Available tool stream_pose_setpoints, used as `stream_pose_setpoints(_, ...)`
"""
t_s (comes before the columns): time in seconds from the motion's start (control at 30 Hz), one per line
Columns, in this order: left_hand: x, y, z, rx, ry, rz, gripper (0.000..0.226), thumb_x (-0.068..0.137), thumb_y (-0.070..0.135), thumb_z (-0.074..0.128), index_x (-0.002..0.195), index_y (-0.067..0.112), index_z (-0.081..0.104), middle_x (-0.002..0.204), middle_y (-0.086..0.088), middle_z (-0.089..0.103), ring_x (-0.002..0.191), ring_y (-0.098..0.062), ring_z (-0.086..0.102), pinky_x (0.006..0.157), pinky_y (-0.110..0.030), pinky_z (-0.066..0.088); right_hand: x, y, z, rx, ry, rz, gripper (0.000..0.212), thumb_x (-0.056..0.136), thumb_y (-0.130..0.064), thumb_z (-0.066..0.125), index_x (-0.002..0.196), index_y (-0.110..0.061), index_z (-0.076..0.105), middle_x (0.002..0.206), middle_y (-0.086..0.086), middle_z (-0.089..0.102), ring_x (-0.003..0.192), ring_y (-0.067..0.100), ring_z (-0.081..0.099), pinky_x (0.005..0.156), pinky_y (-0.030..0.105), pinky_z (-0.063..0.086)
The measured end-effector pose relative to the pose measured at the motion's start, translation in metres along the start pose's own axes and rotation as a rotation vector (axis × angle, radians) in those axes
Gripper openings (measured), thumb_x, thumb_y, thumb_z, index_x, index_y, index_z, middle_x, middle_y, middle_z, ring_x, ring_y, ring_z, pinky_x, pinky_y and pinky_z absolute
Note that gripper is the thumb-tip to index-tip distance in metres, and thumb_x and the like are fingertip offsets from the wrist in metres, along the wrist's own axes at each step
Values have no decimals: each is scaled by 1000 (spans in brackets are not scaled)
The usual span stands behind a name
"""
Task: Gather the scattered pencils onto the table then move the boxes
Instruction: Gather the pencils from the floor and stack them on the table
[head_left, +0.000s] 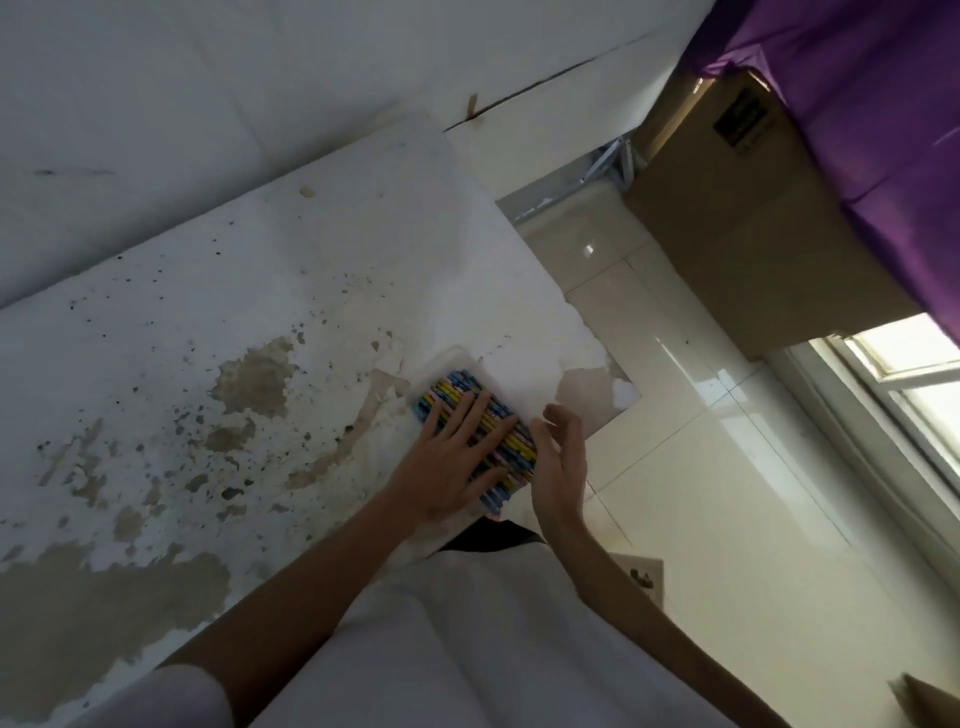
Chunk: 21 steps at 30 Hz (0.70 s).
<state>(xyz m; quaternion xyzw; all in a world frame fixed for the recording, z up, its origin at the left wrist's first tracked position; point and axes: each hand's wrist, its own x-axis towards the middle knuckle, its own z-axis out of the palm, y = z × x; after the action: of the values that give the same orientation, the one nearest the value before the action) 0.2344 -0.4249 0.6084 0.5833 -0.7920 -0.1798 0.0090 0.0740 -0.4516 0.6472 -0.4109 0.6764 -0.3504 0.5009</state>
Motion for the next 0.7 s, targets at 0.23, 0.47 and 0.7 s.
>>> stream_pose_setpoints(0.23, 2, -29, -18, 60, 65, -46, 71, 101, 62, 29, 160, 23, 17, 167, -15, 3, 154, -31, 1, 120, -62, 9, -40, 14, 29, 65, 214, 31, 64, 95, -55, 51, 152, -30, 34, 150, -3, 43, 138, 12, 42, 104, 29, 45)
stream_pose_setpoints(0.47, -1, -38, -17, 48, 8, -88, 77, 98, 68, 23, 160, 23, 16, 167, -18, 2, 153, -38, 1, 115, -63, 26, -36, 18, 54, 40, 241, -30, 76, 93, -55, 50, 156, -24, 22, 164, -3, 22, 151, 16, 23, 118, 51, 34)
stream_pose_setpoints(0.7, -13, -32, -7, 24, 22, -103, 74, 99, 69, 19, 158, 25, 26, 166, -19, 10, 152, -44, 3, 114, -65, 26, -22, 28, 42, 32, 181, -110, 72, 94, -65, 51, 153, -54, 12, 167, -11, 12, 154, 18, 17, 116, 59, 33)
